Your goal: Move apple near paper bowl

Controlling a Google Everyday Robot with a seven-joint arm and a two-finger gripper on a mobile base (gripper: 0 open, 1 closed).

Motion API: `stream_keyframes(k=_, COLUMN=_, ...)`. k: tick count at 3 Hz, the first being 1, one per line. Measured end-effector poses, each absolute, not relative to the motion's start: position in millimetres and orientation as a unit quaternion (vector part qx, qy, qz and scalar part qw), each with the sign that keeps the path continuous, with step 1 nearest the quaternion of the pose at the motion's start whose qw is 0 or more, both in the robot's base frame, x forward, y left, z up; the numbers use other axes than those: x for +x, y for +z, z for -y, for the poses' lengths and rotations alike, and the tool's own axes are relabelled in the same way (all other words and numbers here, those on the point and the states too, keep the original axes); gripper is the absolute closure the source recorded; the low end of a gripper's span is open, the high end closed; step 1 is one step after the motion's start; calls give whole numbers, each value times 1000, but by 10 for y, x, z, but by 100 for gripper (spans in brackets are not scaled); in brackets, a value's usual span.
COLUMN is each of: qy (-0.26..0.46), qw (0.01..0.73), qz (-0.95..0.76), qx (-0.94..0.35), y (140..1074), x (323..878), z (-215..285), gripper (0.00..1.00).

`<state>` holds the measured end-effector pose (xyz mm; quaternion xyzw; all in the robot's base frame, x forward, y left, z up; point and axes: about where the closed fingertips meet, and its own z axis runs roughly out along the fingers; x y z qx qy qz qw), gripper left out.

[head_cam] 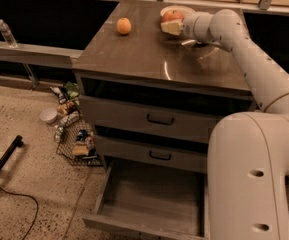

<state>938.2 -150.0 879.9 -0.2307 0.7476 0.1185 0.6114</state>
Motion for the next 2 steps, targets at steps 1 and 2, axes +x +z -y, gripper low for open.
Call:
stream_keyframes(k=1, qy=118, qw=607, qz=-752, qx=-230, y=8775, x=9473, z=1467, gripper=66)
stream_keyframes(k=2, qy=117, qw=598, qz=-756, qx=-240, y=8748, x=9513, z=1387, gripper=43)
